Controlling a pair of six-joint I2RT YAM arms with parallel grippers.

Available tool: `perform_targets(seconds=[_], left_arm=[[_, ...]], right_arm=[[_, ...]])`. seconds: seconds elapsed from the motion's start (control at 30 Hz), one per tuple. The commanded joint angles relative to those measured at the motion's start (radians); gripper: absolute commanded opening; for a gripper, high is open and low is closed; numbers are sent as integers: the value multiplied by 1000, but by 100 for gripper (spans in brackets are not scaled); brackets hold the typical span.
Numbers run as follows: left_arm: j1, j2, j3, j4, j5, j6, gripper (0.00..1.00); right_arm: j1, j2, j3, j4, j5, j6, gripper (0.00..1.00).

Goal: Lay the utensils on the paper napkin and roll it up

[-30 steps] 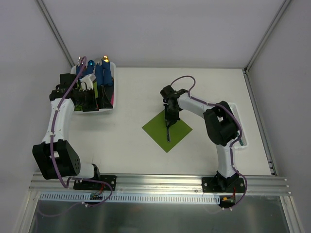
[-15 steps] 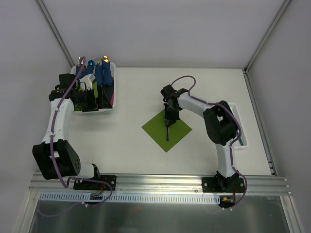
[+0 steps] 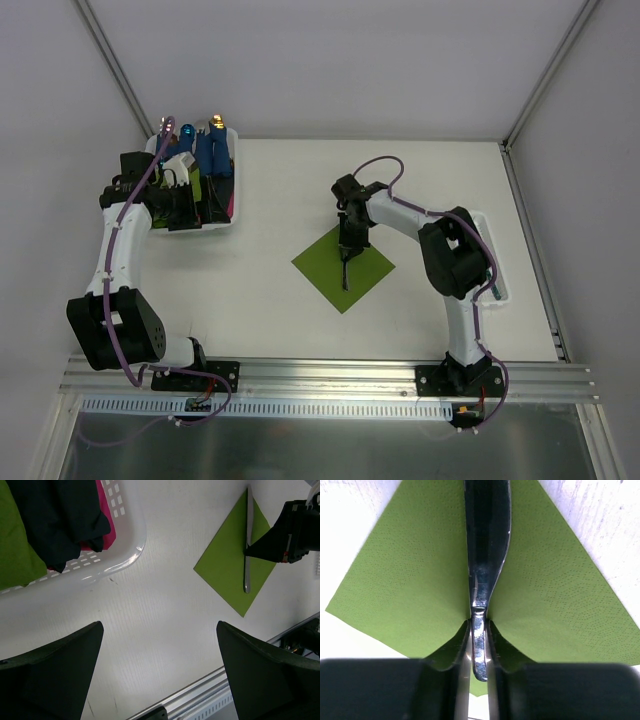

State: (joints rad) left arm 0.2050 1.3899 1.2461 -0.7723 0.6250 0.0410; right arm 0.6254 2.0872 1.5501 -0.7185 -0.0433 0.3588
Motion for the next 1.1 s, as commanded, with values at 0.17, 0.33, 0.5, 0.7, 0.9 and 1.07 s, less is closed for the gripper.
perform_targets(seconds=[0.17, 0.33, 0.5, 0.7, 0.9, 1.07], left_arm=[[11, -14, 0, -5, 31, 14, 99], [10, -20, 4, -5, 38, 14, 99], [11, -37, 6, -5, 68, 30, 99], [11, -69, -2, -5, 127, 82, 99], [11, -71, 0, -5, 157, 92, 99], [11, -52, 1, -5, 186, 100, 99]], right_arm=[[-12, -41, 28, -4, -13, 22, 33], [-12, -119, 76, -6, -42, 12, 34], [-58, -320, 96, -16, -73, -61, 32], [-289, -577, -34, -191, 13, -323, 31], [-604, -679, -255, -211, 127, -538, 33], [-697, -568, -298, -171, 235, -655, 31]])
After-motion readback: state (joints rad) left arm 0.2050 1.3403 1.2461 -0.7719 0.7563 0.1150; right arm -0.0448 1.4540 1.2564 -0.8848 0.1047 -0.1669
